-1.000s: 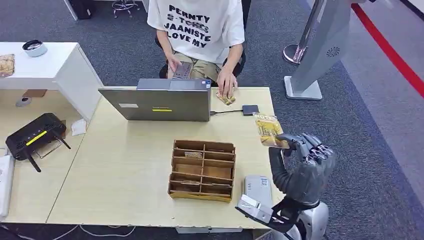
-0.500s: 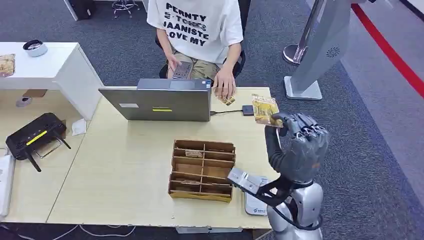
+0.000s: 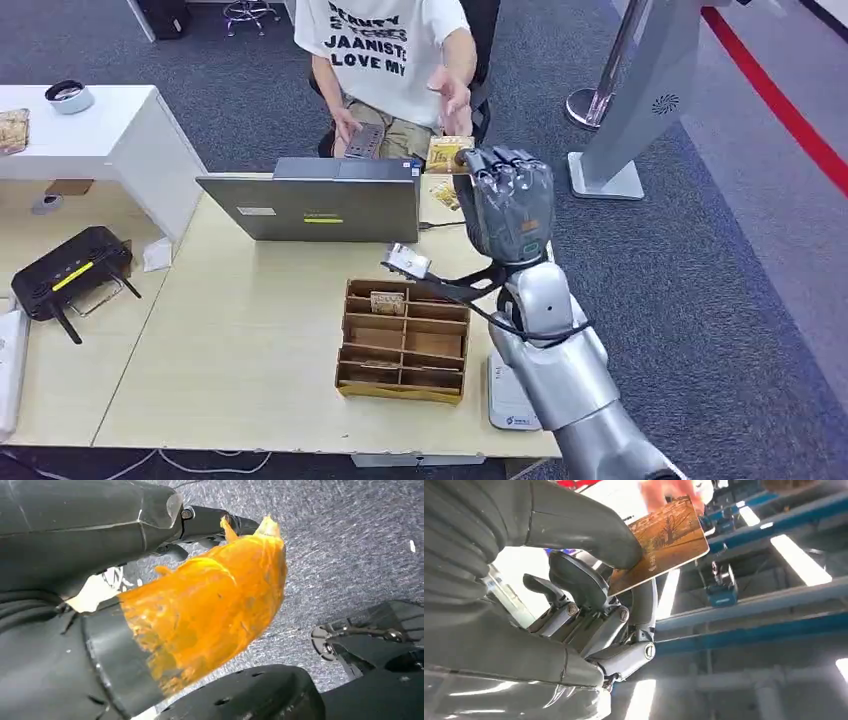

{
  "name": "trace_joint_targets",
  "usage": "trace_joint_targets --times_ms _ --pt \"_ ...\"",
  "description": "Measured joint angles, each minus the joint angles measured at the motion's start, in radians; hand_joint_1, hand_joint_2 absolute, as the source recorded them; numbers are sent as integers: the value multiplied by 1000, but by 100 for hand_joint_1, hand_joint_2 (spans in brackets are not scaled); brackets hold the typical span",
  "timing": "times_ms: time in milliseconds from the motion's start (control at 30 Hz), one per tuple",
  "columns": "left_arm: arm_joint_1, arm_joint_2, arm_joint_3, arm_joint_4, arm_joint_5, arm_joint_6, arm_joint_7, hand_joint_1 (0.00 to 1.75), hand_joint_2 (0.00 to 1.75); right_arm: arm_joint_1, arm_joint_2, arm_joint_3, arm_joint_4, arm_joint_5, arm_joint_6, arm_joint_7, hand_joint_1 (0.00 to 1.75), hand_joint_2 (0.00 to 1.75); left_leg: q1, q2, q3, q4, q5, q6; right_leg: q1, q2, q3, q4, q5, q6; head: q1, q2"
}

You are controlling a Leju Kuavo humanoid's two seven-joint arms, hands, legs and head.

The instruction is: Pass the card to the sensor for recognition and then transmit it.

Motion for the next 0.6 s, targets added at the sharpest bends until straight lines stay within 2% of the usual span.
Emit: trace_joint_targets --times_ms 233,267,300,333,367,600 --pt "-7 0 -19 0 -15 -5 0 0 0 -126 -20 54 207 42 0 61 175 175 0 0 0 0 0 0 0 0 0 0 0 0 0 0" --pt "-7 0 -19 0 -15 -6 0 0 0 -134 -21 57 224 43 0 66 93 175 0 0 0 0 0 0 0 0 0 0 0 0 0 0" --pt "-6 0 -19 0 -16 -6 0 0 0 -144 -23 59 244 43 0 71 0 175 0 0 0 0 0 0 0 0 0 0 0 0 0 0" --pt "-6 0 -19 0 -16 -6 0 0 0 -152 -24 64 265 43 0 75 0 175 0 0 0 0 0 0 0 0 0 0 0 0 0 0" --pt "-7 0 -20 0 -17 -6 0 0 0 -159 -26 67 282 43 0 80 0 0 0 0 0 0 0 0 0 0 0 0 0 0 0 0" --pt "-6 0 -20 0 -14 -7 -1 0 0 -177 -28 82 344 9 3 76 0 0 0 0 0 0 0 0 0 0 -1 0 0 0 0 0"
